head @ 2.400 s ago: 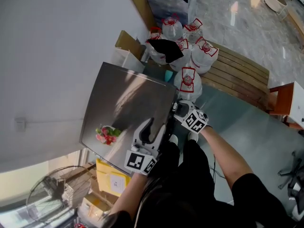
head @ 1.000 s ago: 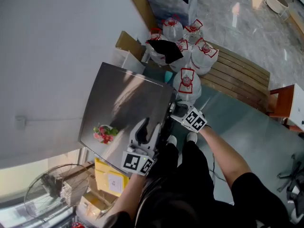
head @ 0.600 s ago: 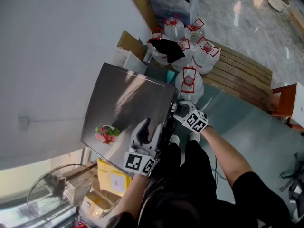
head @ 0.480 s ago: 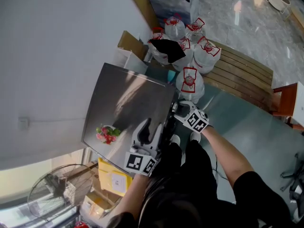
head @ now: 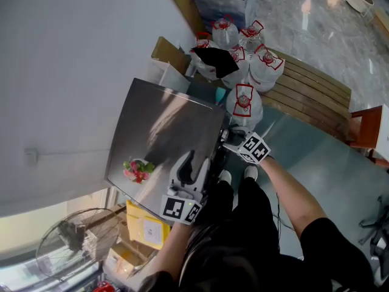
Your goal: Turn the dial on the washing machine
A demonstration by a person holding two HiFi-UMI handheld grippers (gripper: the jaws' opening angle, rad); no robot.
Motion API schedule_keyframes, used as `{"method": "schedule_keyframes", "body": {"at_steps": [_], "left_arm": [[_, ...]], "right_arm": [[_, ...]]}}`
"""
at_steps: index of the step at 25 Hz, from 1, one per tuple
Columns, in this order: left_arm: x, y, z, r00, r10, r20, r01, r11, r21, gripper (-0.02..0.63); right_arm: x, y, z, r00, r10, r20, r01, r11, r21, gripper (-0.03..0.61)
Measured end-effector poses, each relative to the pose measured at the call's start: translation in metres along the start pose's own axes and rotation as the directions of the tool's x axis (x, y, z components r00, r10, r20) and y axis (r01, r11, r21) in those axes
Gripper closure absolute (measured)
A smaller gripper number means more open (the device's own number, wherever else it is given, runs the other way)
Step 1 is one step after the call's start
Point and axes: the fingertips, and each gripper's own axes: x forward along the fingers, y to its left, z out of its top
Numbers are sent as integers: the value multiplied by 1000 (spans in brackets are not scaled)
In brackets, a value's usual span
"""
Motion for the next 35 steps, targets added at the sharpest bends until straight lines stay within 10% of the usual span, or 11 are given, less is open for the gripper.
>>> {"method": "schedule_keyframes", "body": {"at_steps": [10,20,35], "left_arm": [[5,-1,-1,1000,7,-1,-7,1000,-1,460],[6,1,-4,1000,10,-2,-10,1000,-4,460],[-12,-2,-3,998,-56,35,58,996,-66,474]], "right_arm": [[-1,-2,0,998,63,15,-64,978,198,342],[-3,-3,-1,998,56,28,-61,978,199,342],[-81,11,22,964,-206,170,151,945,291,349]]}}
